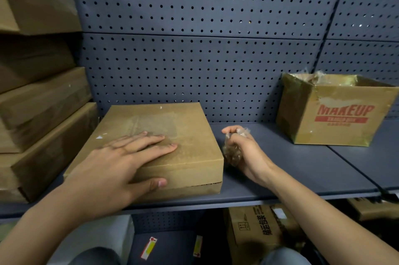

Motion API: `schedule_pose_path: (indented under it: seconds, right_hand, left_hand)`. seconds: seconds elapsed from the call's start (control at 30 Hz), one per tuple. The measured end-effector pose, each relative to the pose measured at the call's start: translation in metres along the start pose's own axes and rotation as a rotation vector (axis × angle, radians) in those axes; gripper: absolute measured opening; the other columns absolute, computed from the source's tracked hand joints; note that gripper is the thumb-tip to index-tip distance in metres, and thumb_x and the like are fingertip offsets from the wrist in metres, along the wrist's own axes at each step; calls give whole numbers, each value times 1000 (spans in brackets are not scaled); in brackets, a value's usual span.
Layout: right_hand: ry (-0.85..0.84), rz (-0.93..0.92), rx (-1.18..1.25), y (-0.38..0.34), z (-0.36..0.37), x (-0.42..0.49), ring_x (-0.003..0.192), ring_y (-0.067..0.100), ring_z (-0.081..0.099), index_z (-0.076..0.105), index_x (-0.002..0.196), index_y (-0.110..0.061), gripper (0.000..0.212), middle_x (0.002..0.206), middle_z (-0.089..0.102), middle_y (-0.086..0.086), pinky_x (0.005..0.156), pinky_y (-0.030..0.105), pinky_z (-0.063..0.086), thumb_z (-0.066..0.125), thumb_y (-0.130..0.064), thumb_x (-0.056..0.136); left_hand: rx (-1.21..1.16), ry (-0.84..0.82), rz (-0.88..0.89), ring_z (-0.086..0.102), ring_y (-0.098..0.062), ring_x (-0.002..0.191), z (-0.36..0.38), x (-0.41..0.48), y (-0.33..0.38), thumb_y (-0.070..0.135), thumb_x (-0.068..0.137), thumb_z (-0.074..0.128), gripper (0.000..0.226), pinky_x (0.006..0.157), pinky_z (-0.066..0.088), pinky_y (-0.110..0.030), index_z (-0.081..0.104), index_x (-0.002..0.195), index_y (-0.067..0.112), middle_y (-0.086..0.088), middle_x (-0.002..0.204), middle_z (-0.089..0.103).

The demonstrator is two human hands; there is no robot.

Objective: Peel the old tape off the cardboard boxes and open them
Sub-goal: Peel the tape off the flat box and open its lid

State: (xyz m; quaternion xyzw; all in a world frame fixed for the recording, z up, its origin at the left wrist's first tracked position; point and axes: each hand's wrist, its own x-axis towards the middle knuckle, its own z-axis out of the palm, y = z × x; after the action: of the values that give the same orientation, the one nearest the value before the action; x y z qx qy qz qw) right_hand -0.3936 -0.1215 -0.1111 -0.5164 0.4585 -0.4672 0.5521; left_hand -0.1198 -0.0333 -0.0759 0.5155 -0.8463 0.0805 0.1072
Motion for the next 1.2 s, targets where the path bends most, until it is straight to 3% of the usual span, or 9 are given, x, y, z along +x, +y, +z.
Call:
schedule_pose_path:
  seconds: [0.2,0.3,0.37,0.57,0.73,0.83,0.97,1.07,1.2]
  right_hand:
    - [-178,33,15,-1,-5,-1,67,14,40,54,128,-25,63,71,44,0,63,32,26,53,-20,65]
    - [-204,30,142,-1,-11,-4,60,10,46,53,129,-25,66,64,52,-5,61,28,29,52,-17,64]
    - [-204,38,188,-3,-15,-7,69,15,48,48,131,-24,67,76,53,2,65,29,34,52,-16,64]
    - [-88,-28,157,-5,-35,-9,86,20,64,46,127,-16,34,103,60,11,76,33,57,46,3,99]
    - [-69,-132,-34,-9,-59,-16,85,22,71,63,118,2,32,99,73,20,76,29,61,65,0,86]
    - [21,-218,-140,-6,-60,-12,86,27,71,67,111,3,30,100,73,24,76,31,62,70,0,82]
    - [139,-332,-282,-4,-59,-7,85,20,72,72,101,-5,18,91,76,12,73,27,61,69,5,85]
    - [218,-400,-437,1,-59,-4,87,15,73,74,91,-19,17,87,77,0,79,29,59,72,-3,86]
    - [329,-481,-564,2,-62,0,85,10,71,74,91,-16,8,85,75,-7,81,28,57,73,-9,88]
  left_hand:
    - [-31,6,20,5,11,145,1,-1,-2,92,76,15,68,116,10,-20,7,141,73,45,151,11]
    - [-37,8,22,5,12,144,0,-1,-2,93,76,15,67,116,8,-19,7,139,74,45,150,11]
    - [-38,5,27,3,12,144,-1,-1,-2,93,75,15,67,116,7,-18,6,139,74,45,150,10]
    - [-47,19,18,6,12,144,-2,0,-1,93,74,18,67,115,6,-15,10,138,75,45,150,14]
    - [-61,8,8,3,16,143,-2,2,-2,95,71,21,68,115,2,-10,9,135,78,48,147,14]
    - [-59,-14,14,1,17,143,-2,6,1,96,69,21,68,113,2,-9,8,134,79,49,146,11]
    - [-29,-61,19,-7,17,142,-5,11,7,95,64,12,70,104,-4,-1,2,132,80,52,144,2]
    - [-55,-80,26,-5,15,143,-7,14,10,94,63,13,71,109,-1,-8,4,132,81,51,145,3]
    - [-74,-89,31,-5,15,143,-8,14,11,94,63,13,72,110,2,-10,3,132,80,51,145,3]
